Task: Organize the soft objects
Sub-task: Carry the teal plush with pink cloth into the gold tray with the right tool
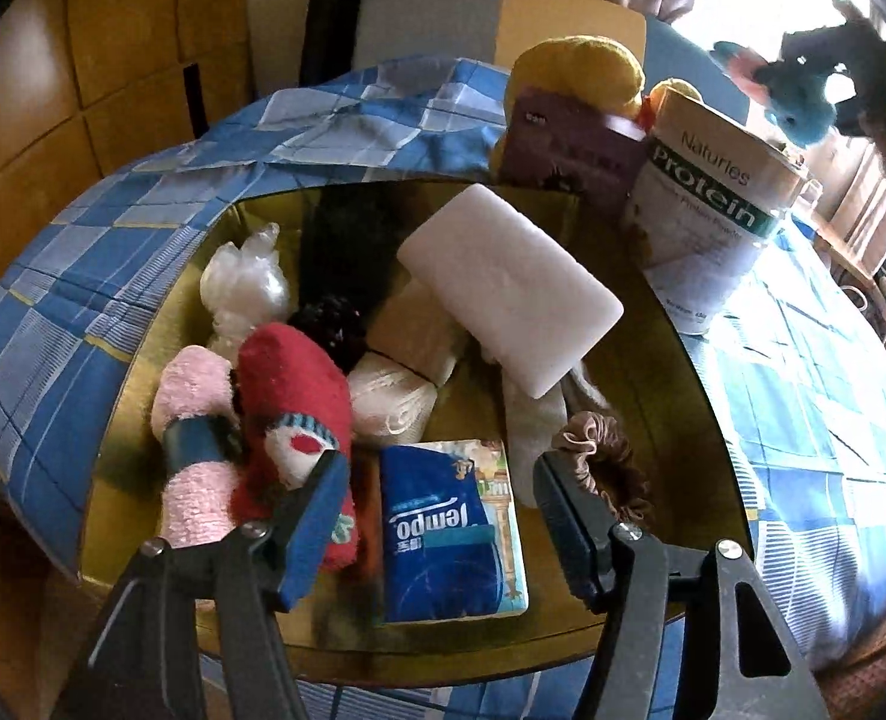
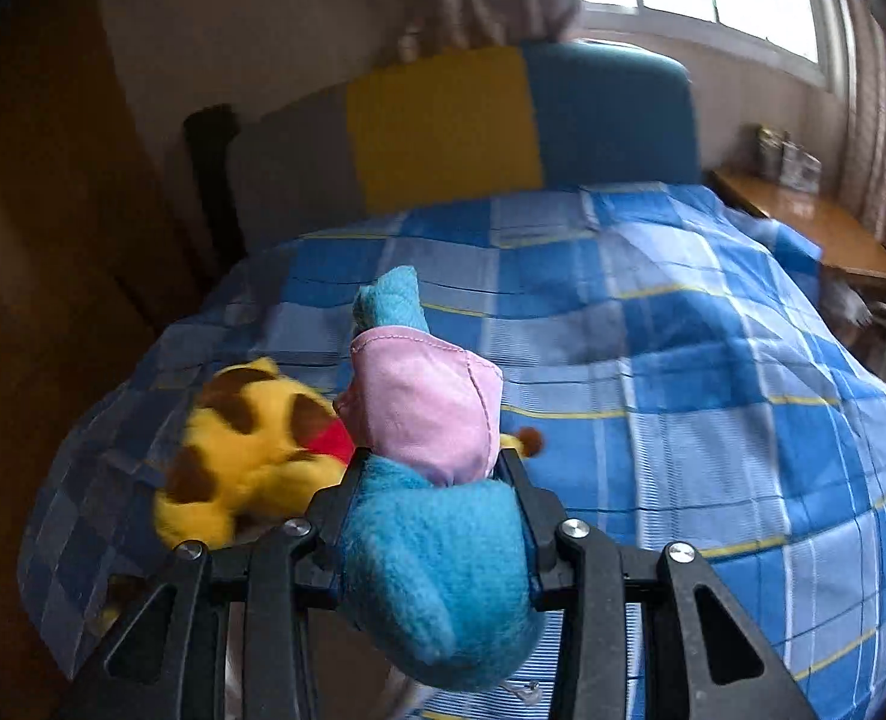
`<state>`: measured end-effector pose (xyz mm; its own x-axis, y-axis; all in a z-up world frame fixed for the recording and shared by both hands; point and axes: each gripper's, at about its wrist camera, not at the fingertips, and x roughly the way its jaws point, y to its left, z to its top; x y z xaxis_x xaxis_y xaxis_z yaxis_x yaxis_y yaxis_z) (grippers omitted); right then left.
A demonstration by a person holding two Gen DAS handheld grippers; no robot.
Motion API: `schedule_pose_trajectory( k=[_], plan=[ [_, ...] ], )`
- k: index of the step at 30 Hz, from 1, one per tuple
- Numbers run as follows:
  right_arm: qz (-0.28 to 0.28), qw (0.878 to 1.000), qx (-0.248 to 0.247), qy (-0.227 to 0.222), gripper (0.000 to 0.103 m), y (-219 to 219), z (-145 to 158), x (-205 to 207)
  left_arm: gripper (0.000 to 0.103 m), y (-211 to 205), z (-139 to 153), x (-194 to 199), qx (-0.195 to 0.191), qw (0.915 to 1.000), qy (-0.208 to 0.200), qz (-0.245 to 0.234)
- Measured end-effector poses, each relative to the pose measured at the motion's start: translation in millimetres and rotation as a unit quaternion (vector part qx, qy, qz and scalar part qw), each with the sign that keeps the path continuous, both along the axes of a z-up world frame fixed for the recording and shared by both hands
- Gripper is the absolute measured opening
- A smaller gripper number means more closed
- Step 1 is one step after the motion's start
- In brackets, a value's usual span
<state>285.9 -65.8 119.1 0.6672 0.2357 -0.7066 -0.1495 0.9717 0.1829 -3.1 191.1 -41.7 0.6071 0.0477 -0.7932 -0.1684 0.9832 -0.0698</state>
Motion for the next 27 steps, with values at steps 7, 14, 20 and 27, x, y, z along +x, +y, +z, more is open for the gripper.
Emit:
schedule_pose_trajectory(
  k=[7, 14, 20, 27],
  plan=[
    [0.079, 0.996, -0.001, -0.028, 0.04, 53, 10, -31, 0.066, 4, 6, -5, -0.001, 0.9999, -0.014, 0.008],
    [0.165, 0.985, -0.013, -0.056, 0.04, 99, 14, -82, 0.067, 7, 12, -9, -0.001, 0.9995, -0.026, 0.017],
    [0.216, 0.975, -0.019, -0.056, 0.04, 126, -3, -122, 0.068, 10, 17, -12, 0.0, 0.999, -0.036, 0.025],
    [0.252, 0.966, -0.035, -0.036, 0.04, 147, -38, -159, 0.069, 18, 23, -18, 0.0, 0.9981, -0.049, 0.038]
  ],
)
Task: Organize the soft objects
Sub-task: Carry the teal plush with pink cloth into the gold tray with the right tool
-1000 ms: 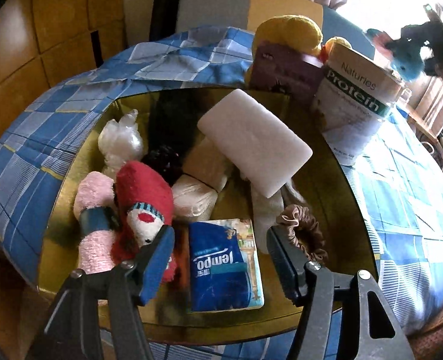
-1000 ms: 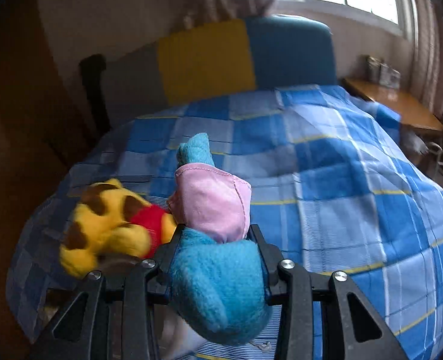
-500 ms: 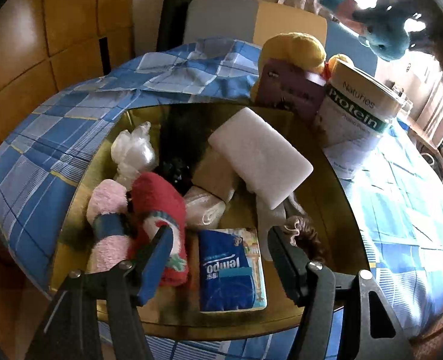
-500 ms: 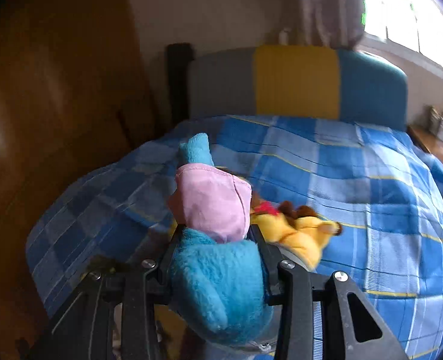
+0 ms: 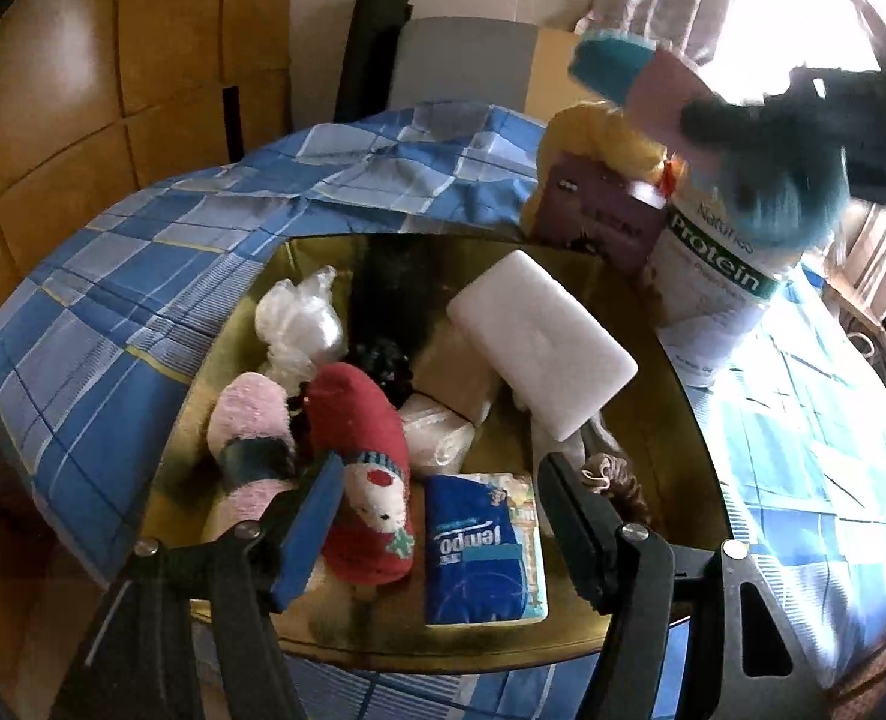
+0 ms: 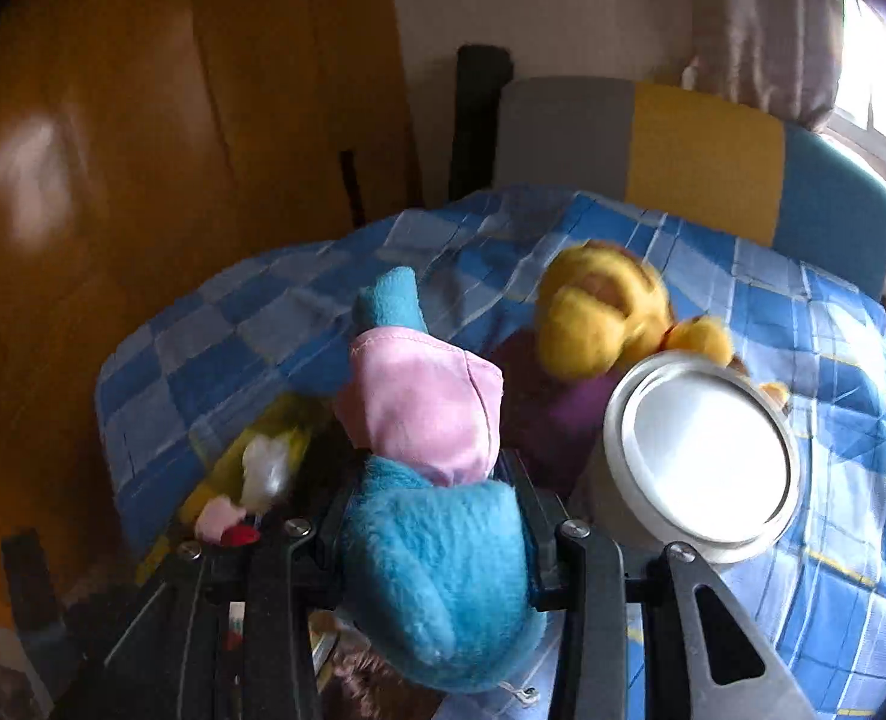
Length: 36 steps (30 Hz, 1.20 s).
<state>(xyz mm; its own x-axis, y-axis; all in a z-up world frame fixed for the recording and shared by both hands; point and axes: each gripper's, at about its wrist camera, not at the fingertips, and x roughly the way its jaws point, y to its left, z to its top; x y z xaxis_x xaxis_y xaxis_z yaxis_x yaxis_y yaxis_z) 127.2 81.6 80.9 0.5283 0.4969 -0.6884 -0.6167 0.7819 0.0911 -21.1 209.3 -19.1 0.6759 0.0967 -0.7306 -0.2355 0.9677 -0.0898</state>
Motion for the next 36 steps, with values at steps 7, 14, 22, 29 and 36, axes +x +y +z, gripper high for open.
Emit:
schedule_pose_trajectory(
  k=[7, 14, 22, 29, 36],
  plan=[
    [0.019, 0.999, -0.01, 0.027, 0.04, 10, -34, -29, 0.069, 15, 6, -9, -0.003, 0.9995, -0.016, 0.027],
    [0.041, 0.996, -0.028, 0.067, 0.04, 26, -77, -56, 0.069, 44, 9, -17, -0.009, 0.9973, -0.022, 0.069],
    [0.015, 0.994, -0.093, 0.046, 0.041, 58, -112, -32, 0.072, 54, 6, -18, -0.004, 0.9964, -0.018, 0.083],
    [-0.037, 0.99, -0.127, 0.055, 0.041, 55, -132, 7, 0.078, 49, 7, -14, 0.003, 0.9968, -0.017, 0.078],
    [-0.023, 0.989, -0.132, 0.06, 0.044, 54, -141, -1, 0.082, 48, 4, -11, 0.005, 0.9966, -0.012, 0.082]
  ],
)
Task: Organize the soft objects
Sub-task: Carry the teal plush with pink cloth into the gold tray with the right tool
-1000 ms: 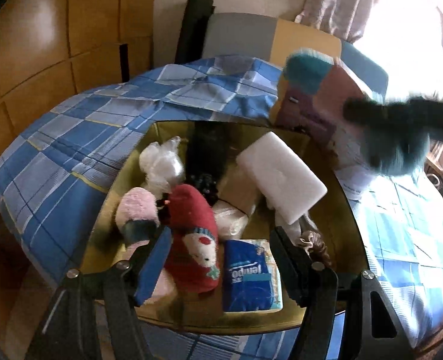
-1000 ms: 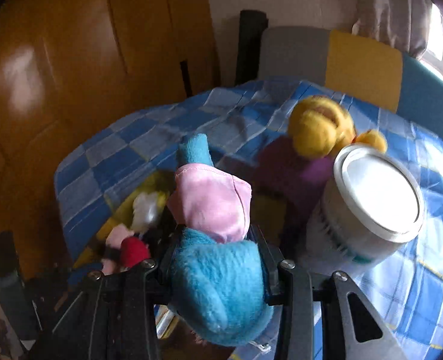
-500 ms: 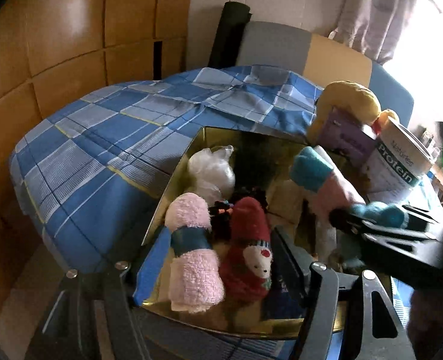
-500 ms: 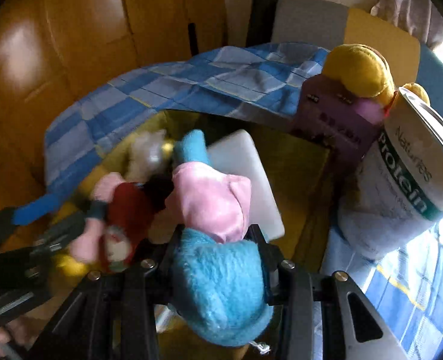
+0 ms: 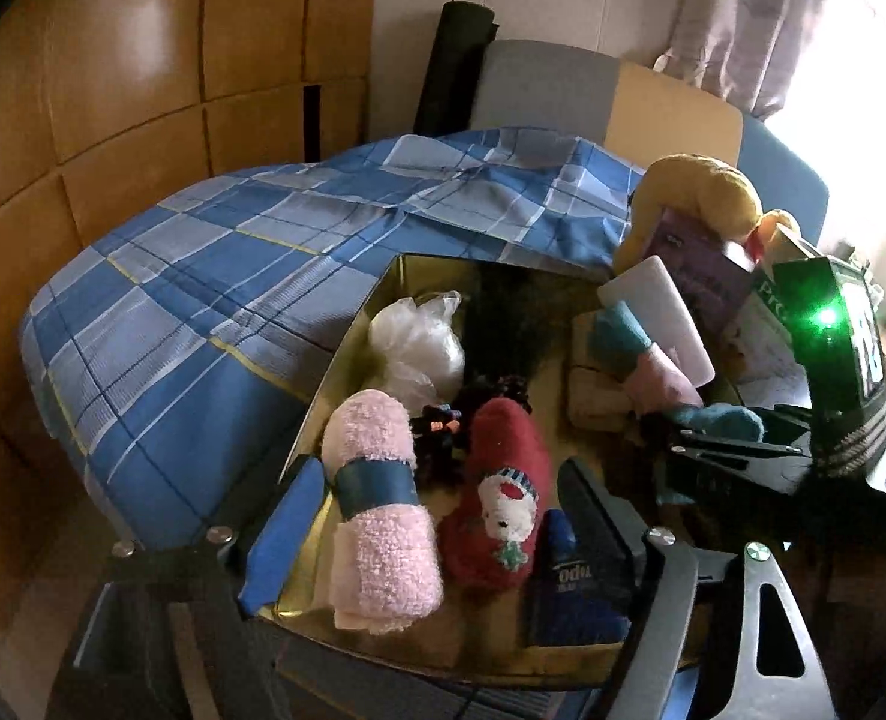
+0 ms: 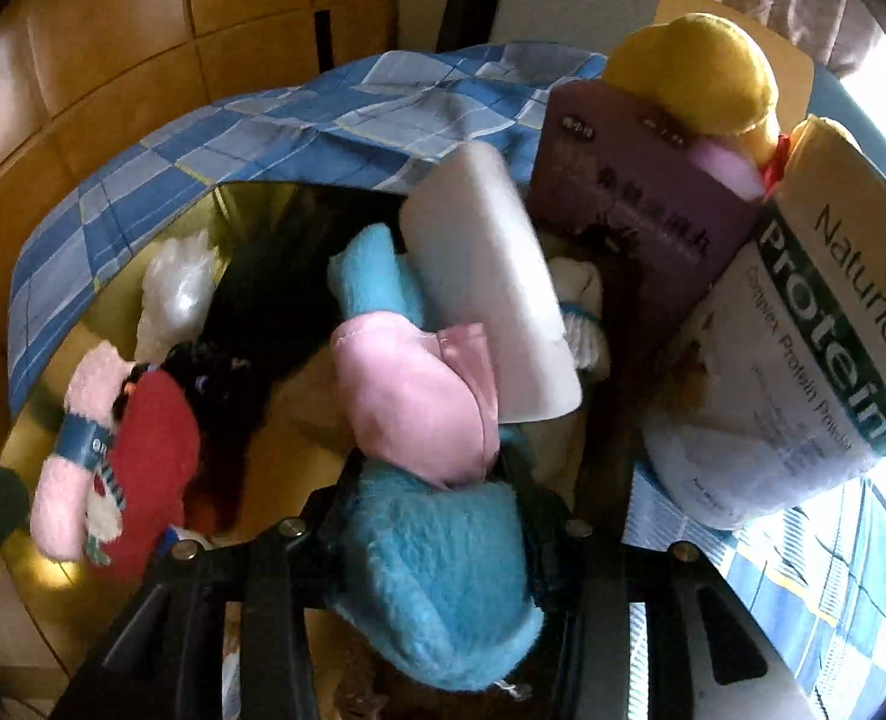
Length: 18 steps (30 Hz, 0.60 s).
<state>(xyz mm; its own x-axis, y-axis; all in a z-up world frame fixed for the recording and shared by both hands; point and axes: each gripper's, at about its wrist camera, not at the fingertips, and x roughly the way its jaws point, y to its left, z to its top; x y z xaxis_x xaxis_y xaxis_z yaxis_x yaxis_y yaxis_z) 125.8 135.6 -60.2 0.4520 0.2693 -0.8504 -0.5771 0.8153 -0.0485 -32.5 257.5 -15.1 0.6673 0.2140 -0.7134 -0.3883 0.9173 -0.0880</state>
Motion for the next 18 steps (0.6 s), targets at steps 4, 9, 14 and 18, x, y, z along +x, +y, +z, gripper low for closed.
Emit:
schedule_pose_trajectory(
  k=[4, 9, 14, 18],
  plan=[
    [0.003, 1.0, 0.004, -0.004, 0.048, -2, 4, -8, 0.085, -1, 0, -1, 0.002, 1.0, -0.001, 0.001],
    [0.0, 1.0, 0.017, 0.006, 0.053, -7, 4, -12, 0.088, -3, 2, -2, 0.003, 1.0, -0.004, 0.001],
    [-0.007, 1.0, 0.021, 0.011, 0.053, -13, 4, -16, 0.089, -5, 5, -4, 0.003, 1.0, -0.006, 0.0],
    [0.003, 0.999, 0.03, 0.011, 0.058, -17, 10, -23, 0.091, -6, 7, -6, 0.004, 1.0, -0.008, 0.0]
  ],
)
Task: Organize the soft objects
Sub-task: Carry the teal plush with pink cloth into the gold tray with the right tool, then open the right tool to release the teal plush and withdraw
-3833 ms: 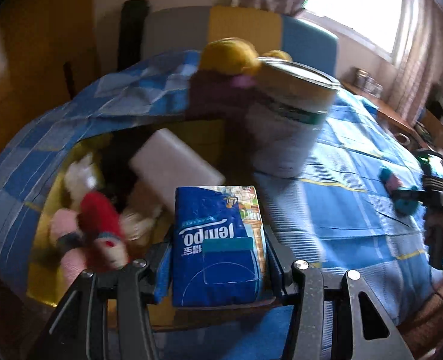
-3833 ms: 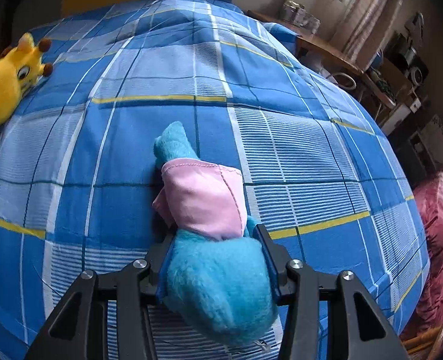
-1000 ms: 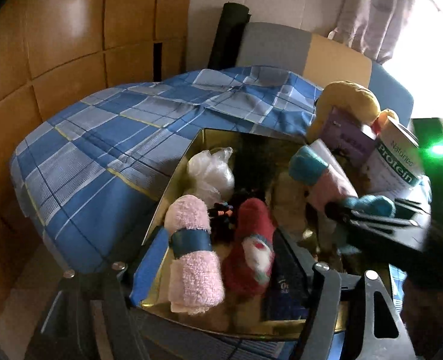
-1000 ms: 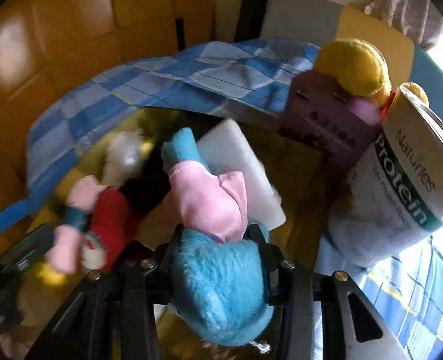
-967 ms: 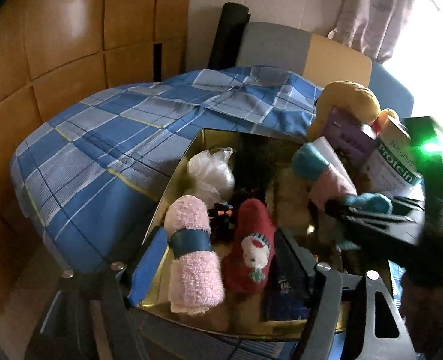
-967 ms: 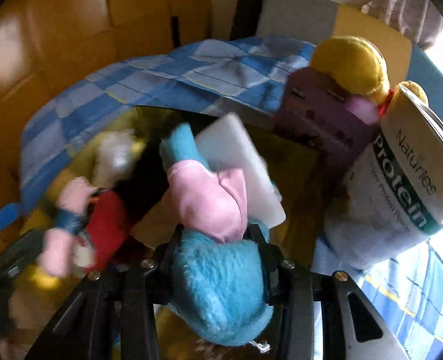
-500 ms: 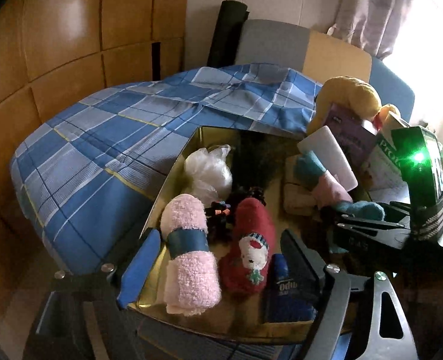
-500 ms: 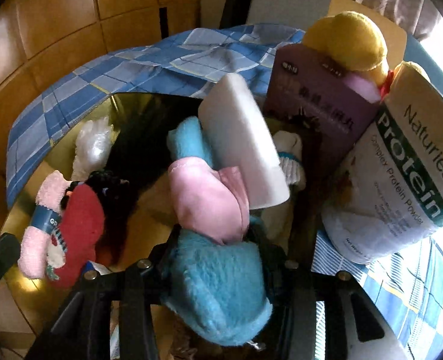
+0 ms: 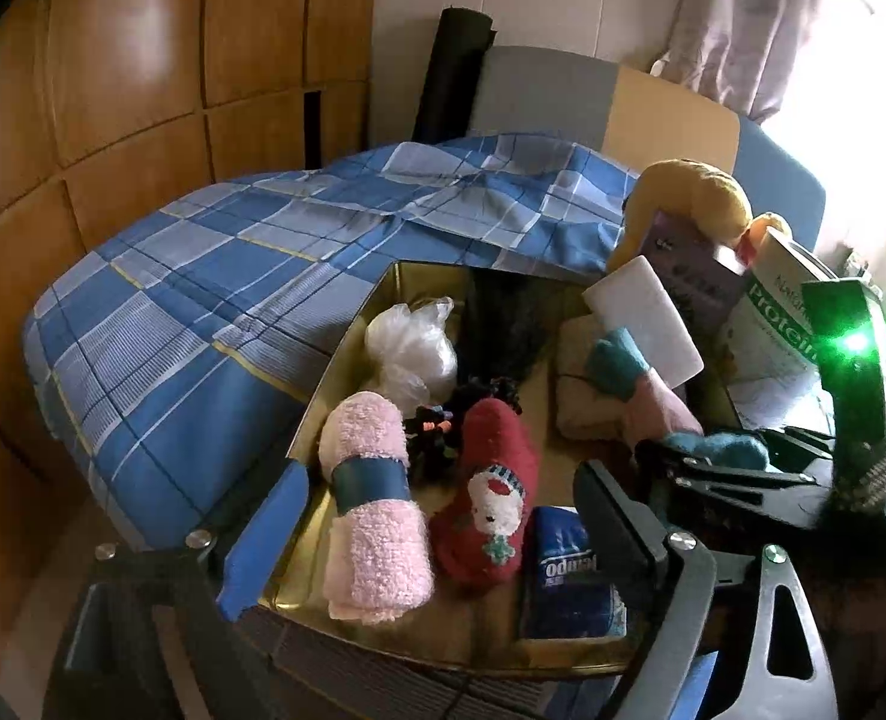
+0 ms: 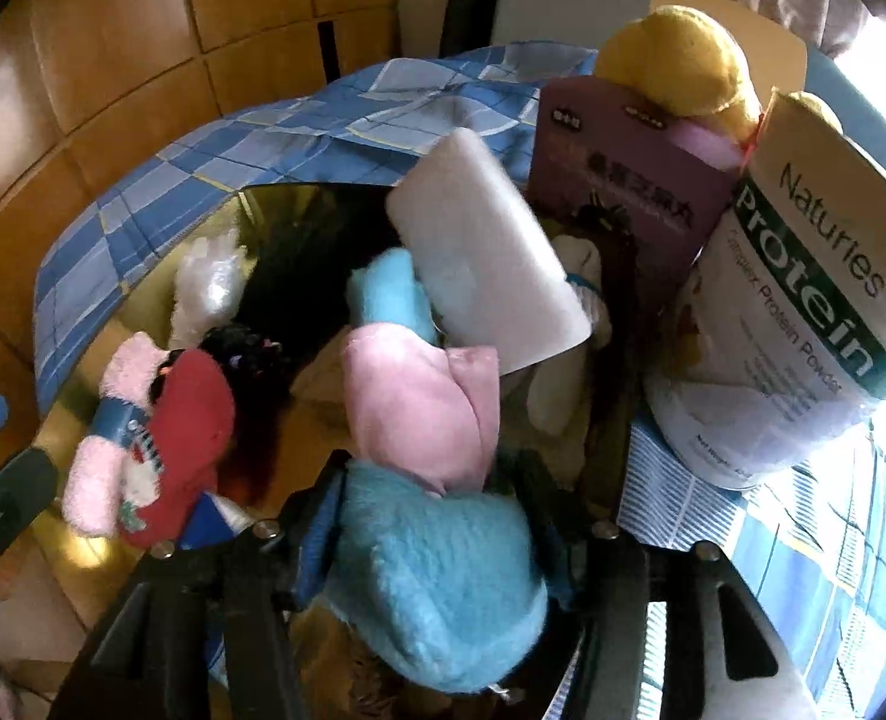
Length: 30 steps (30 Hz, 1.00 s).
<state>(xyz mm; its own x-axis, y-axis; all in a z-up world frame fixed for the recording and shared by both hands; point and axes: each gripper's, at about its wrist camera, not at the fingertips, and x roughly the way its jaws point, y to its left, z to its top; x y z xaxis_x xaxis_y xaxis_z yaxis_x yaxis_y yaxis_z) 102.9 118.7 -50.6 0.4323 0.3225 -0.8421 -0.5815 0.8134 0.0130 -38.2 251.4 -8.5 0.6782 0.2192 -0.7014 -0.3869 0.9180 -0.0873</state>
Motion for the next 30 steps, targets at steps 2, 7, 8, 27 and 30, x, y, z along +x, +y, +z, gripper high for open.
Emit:
schedule_pose_trajectory(
  k=[2, 7, 8, 27, 30],
  plan=[
    [0.007, 1.0, -0.002, -0.005, 0.058, -1, 4, -6, 0.091, 0, 1, -1, -0.001, 1.0, -0.001, 0.0],
    [0.013, 1.0, 0.01, -0.021, 0.058, -8, 18, -17, 0.092, 1, 1, -2, -0.004, 1.0, -0.002, 0.001],
    [0.013, 1.0, 0.013, -0.022, 0.058, -9, 20, -19, 0.092, 1, 0, -3, -0.005, 1.0, -0.002, 0.001],
    [-0.018, 0.998, 0.045, -0.047, 0.05, -25, 37, -32, 0.103, -18, 17, -8, 0.022, 0.9994, -0.021, -0.017],
    [-0.045, 0.995, 0.057, -0.065, 0.051, -37, 44, -44, 0.103, -21, 18, -10, 0.02, 0.9994, -0.021, -0.017]
  ],
)
